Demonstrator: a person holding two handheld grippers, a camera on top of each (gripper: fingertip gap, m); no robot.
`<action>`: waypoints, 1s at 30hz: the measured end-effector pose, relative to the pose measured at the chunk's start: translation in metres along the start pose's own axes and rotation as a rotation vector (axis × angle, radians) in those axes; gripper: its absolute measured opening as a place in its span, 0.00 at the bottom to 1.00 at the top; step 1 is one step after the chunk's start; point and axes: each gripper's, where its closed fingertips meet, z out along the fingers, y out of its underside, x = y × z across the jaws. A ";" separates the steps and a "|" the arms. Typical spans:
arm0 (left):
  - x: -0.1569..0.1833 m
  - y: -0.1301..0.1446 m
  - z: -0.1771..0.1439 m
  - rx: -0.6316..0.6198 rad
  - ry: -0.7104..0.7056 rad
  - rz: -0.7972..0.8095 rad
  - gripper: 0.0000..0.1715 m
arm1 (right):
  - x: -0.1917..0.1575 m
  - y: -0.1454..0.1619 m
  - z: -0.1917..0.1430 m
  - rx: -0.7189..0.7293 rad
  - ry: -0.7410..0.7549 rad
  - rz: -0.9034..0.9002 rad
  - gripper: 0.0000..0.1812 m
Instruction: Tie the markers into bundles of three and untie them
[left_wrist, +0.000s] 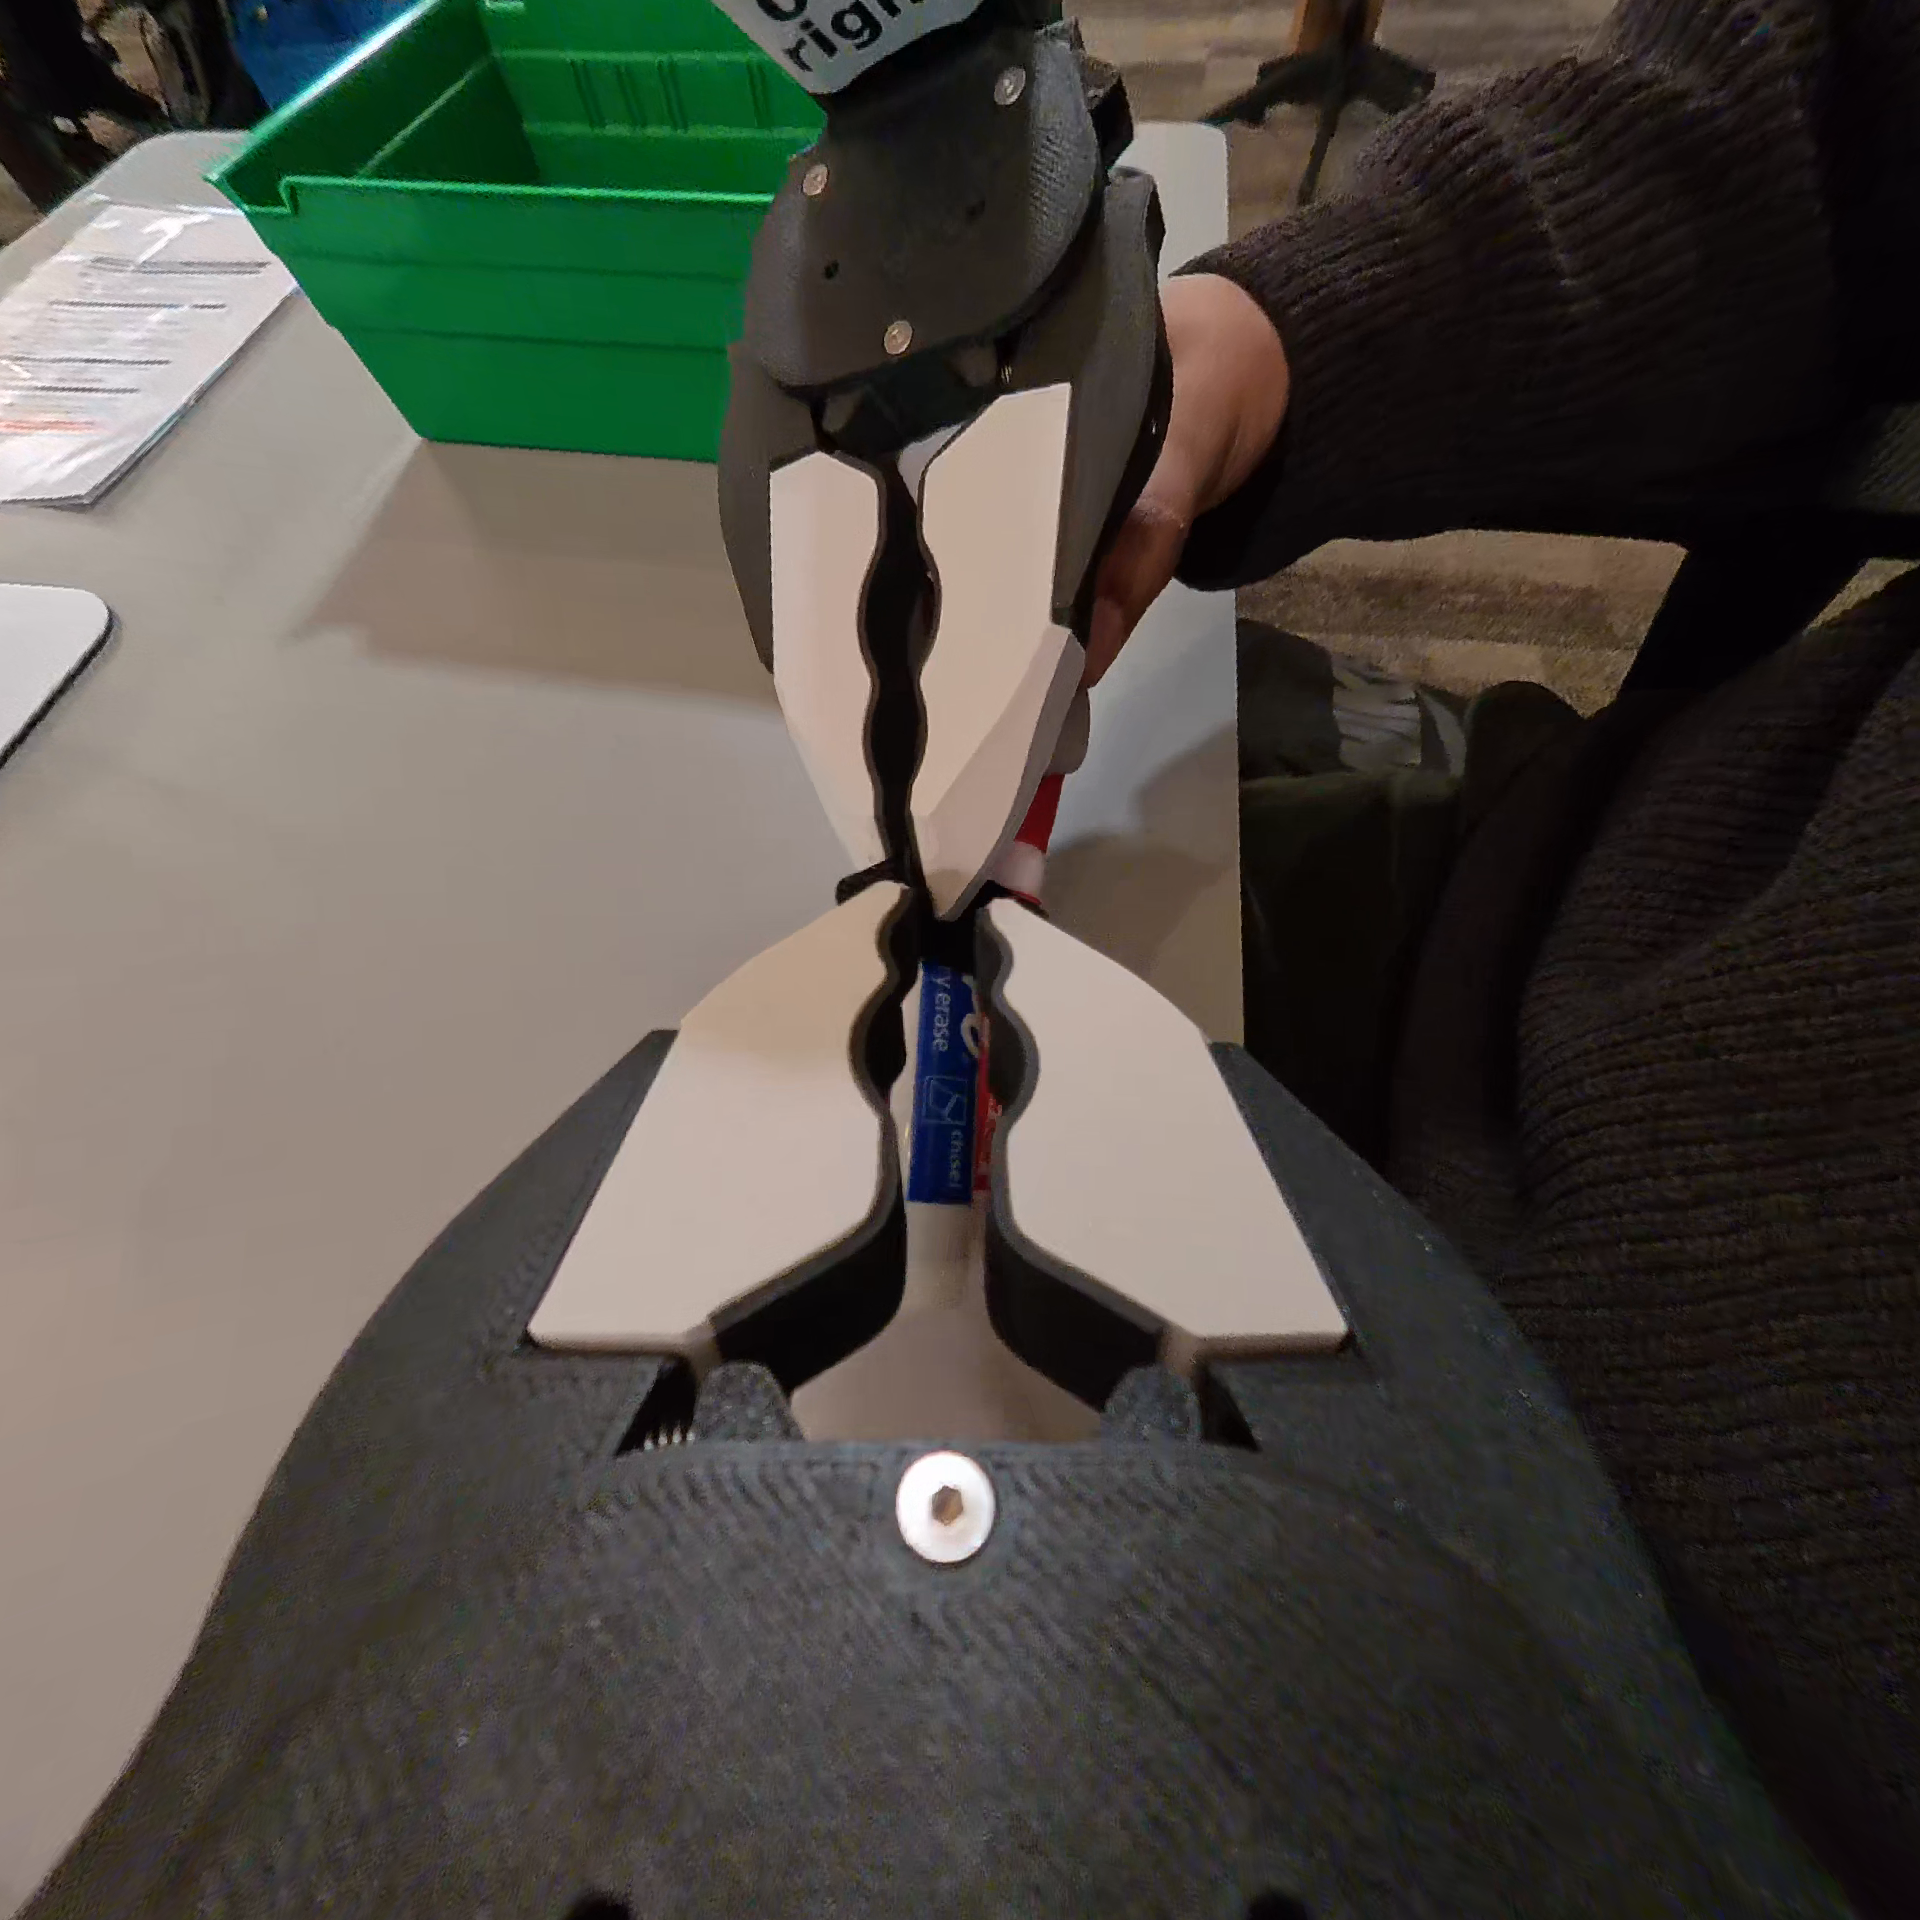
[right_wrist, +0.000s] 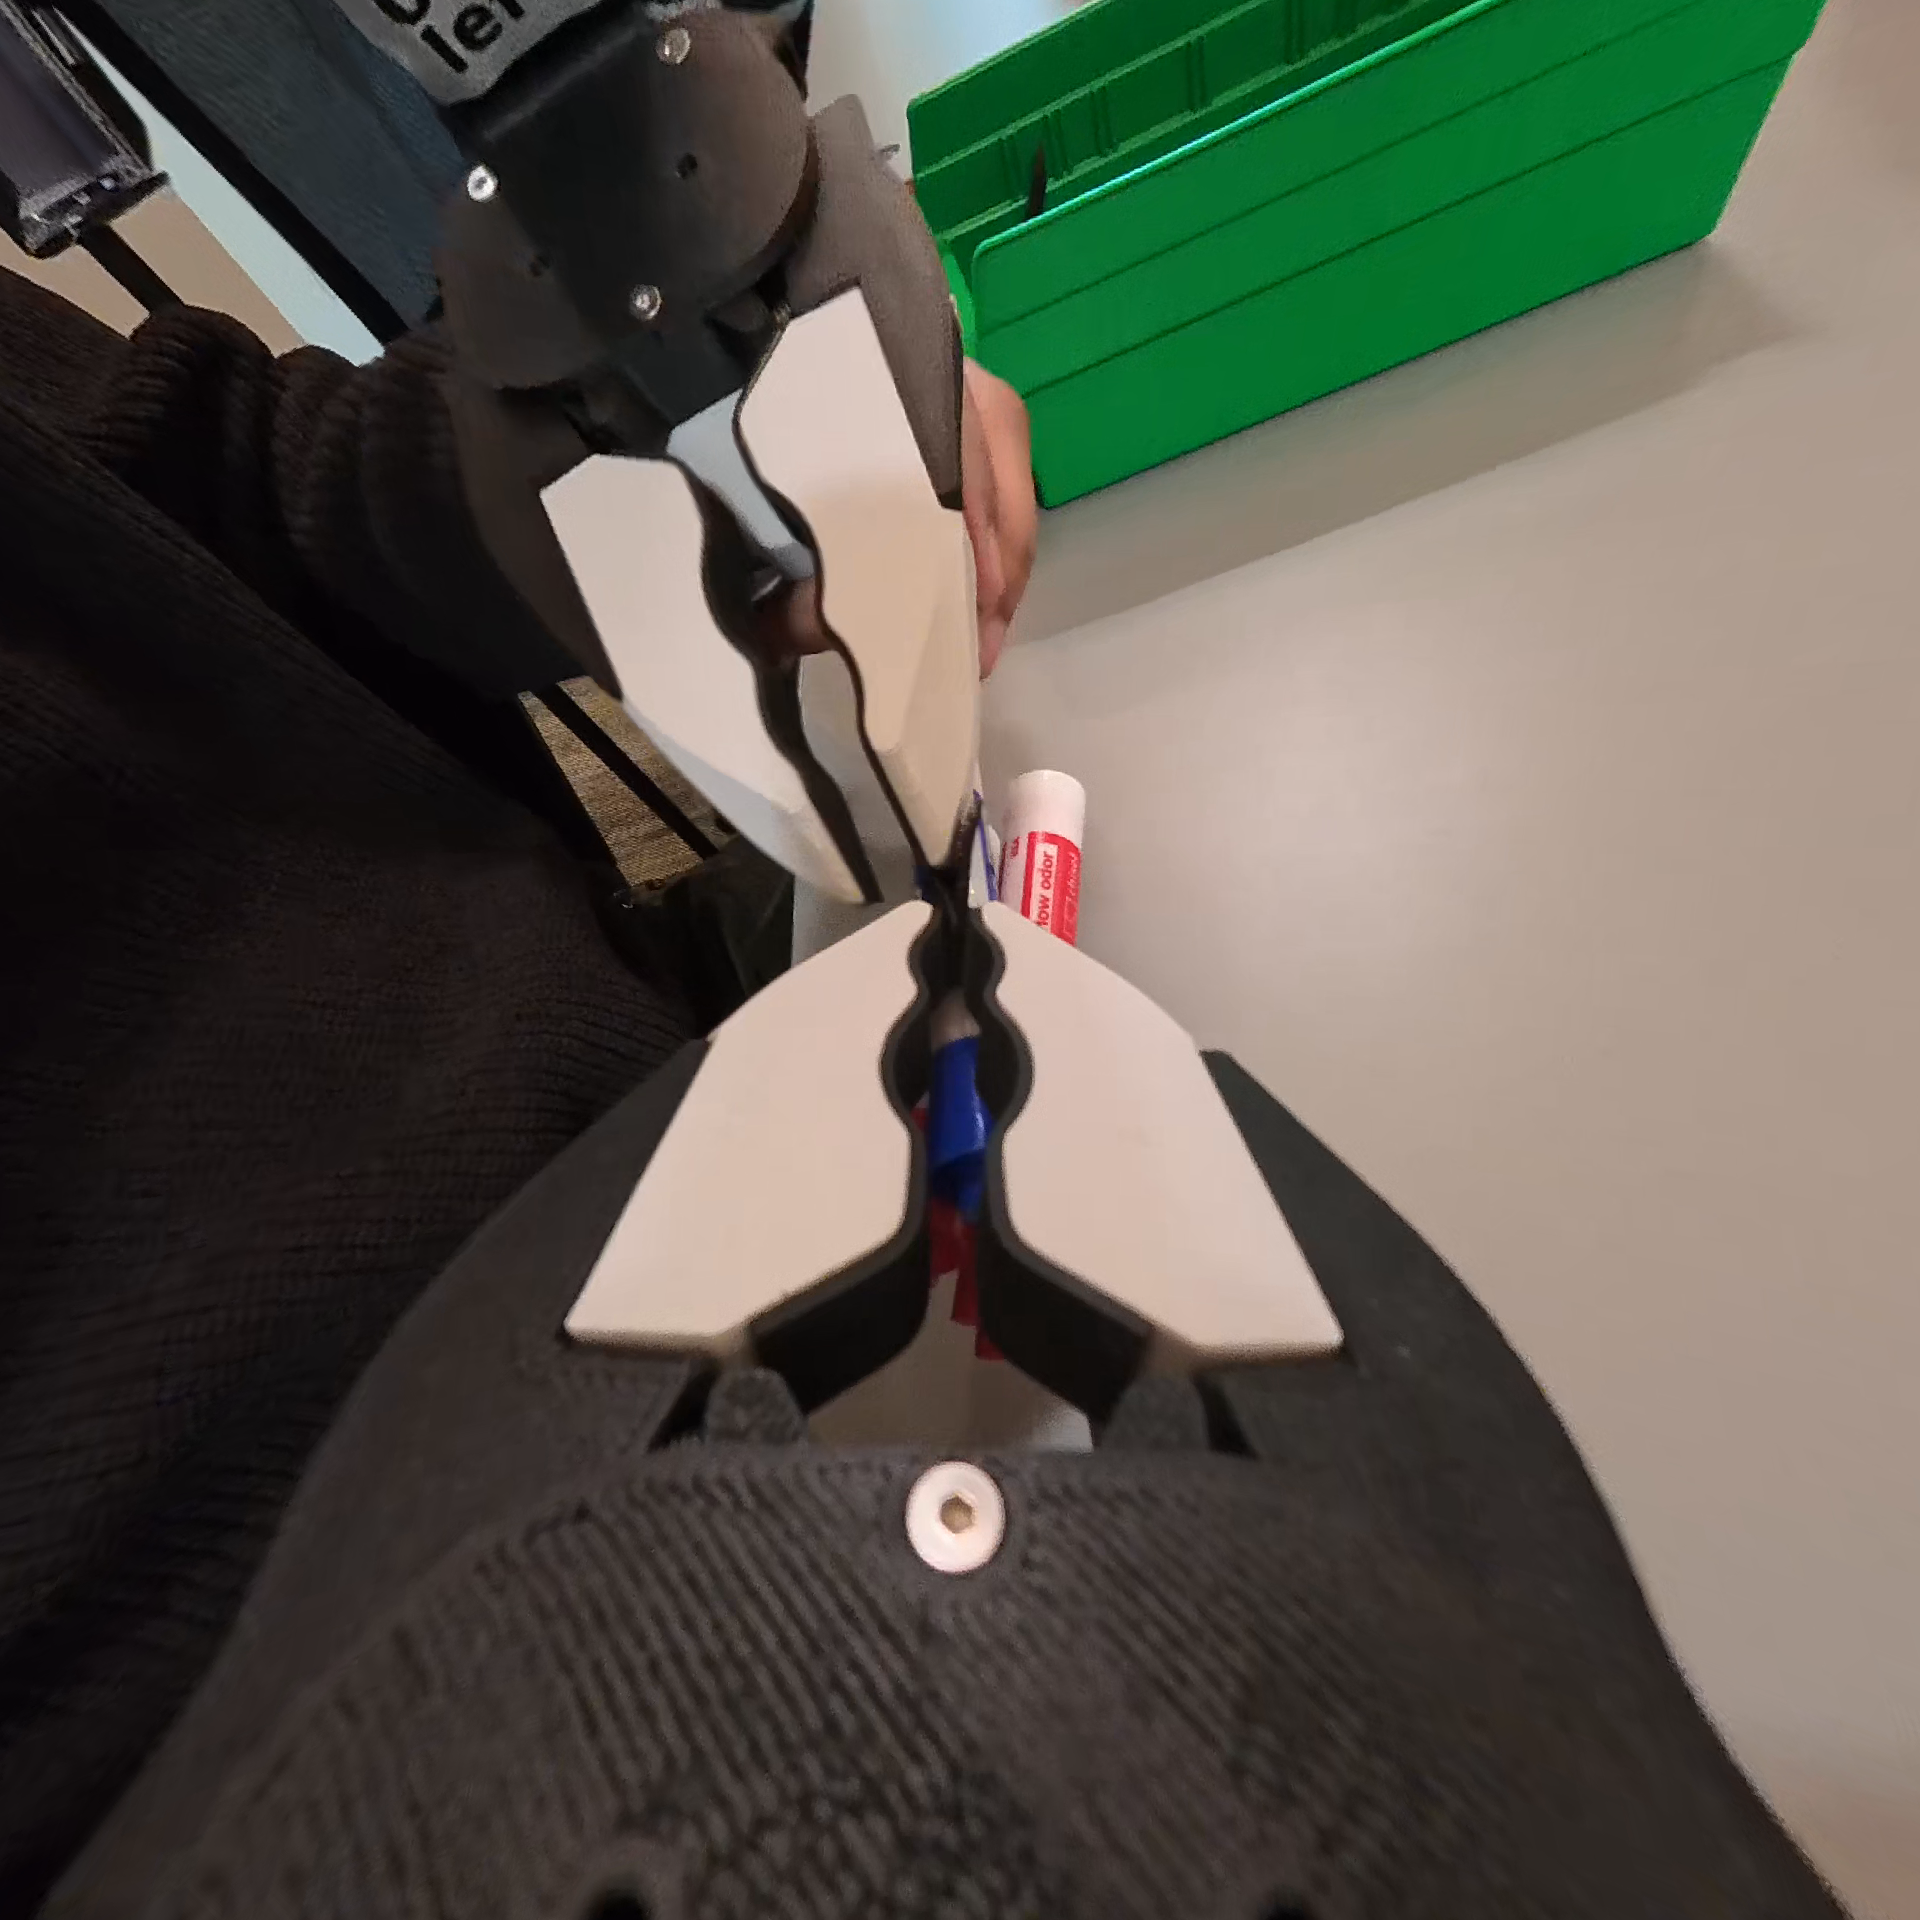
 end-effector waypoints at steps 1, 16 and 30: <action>0.002 0.001 -0.002 -0.012 0.016 -0.003 0.04 | -0.001 0.000 0.001 -0.003 -0.003 -0.002 0.02; -0.027 0.004 -0.012 0.093 -0.077 -0.114 0.29 | 0.003 -0.014 -0.014 0.087 0.004 0.021 0.02; -0.007 0.009 0.005 0.136 0.096 -0.150 0.27 | 0.008 -0.010 -0.027 0.133 -0.061 0.123 0.02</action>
